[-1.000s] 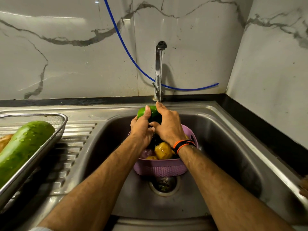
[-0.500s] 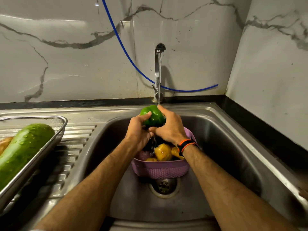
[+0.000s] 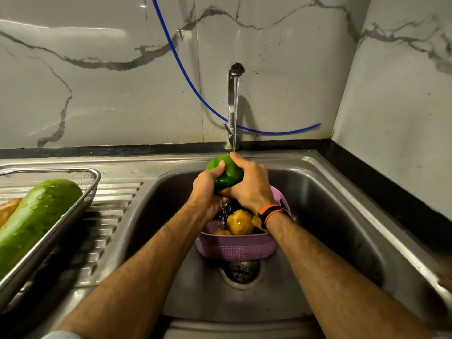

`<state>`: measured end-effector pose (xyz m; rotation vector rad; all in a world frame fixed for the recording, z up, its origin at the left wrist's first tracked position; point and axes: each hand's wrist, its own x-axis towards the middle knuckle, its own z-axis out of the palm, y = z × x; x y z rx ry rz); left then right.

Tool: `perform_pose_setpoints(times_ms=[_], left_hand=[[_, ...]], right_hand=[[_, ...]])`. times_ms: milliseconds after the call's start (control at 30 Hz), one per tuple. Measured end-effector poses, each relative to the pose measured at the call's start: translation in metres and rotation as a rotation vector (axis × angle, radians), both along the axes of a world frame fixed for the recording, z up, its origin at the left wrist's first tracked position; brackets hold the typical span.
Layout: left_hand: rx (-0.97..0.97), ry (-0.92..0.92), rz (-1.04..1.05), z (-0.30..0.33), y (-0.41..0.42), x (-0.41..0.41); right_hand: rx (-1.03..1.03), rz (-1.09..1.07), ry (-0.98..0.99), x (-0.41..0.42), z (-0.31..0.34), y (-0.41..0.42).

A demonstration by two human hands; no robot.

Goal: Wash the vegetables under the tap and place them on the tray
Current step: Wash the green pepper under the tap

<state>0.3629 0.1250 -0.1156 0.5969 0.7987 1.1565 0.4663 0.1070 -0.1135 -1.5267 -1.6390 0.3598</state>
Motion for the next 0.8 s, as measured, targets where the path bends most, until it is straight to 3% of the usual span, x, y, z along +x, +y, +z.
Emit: perform_pose_setpoints(times_ms=[133, 233, 433, 667, 800], left_hand=[[-0.016, -0.044, -0.007, 0.003, 0.0029, -0.0003], [-0.014, 0.029, -0.056, 0.0018, 0.0014, -0.002], [-0.041, -0.09, -0.015, 0.005, -0.0006, 0.0007], [-0.065, -0.117, -0.085, 0.003, -0.0011, -0.0038], [-0.035, 0.015, -0.097, 0.0003, 0.0021, 0.0007]], right_hand=[[0.032, -0.04, 0.041, -0.0017, 0.0022, -0.001], [-0.048, 0.024, -0.005, 0.0024, 0.0032, 0.0001], [0.015, -0.06, 0.081, 0.0016, 0.0005, -0.0003], [-0.042, -0.004, 0.05, 0.0034, 0.0024, 0.0028], [-0.041, -0.013, 0.06, 0.0059, -0.0005, 0.0027]])
